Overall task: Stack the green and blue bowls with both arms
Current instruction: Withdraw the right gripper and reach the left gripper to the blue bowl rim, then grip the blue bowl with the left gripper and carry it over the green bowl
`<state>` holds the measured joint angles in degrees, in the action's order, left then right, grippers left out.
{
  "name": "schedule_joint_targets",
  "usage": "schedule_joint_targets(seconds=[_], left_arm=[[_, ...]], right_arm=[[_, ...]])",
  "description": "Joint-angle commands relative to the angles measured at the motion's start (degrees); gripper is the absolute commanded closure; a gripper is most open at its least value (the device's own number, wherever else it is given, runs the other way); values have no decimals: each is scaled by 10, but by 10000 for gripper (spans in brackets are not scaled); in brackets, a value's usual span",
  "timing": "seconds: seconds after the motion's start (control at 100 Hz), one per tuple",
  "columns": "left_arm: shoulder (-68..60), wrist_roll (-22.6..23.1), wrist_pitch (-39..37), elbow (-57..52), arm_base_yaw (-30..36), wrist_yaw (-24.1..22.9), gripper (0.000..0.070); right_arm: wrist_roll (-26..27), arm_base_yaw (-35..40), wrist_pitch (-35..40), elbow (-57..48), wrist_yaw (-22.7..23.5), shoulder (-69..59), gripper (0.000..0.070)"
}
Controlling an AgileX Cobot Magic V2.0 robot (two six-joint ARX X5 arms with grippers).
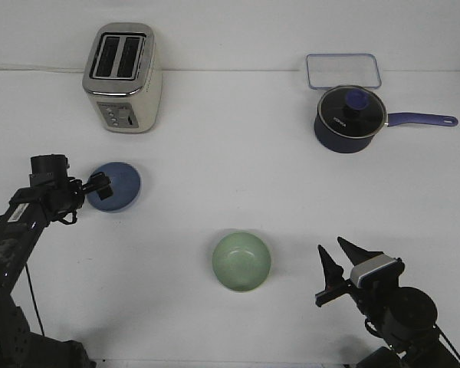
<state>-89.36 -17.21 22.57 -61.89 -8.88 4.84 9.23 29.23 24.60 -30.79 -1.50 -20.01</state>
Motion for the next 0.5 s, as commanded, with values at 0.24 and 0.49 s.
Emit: schedule_joint_targets(seconds=[0.24,0.49], left_arm=[[-26,18,1,-11,-2,1,435],[-26,29,5,-12,-2,2,686]], right_arm=[[-5,4,-3,-2,1,-3,394],[-5,4,-3,-2,1,-3,394]])
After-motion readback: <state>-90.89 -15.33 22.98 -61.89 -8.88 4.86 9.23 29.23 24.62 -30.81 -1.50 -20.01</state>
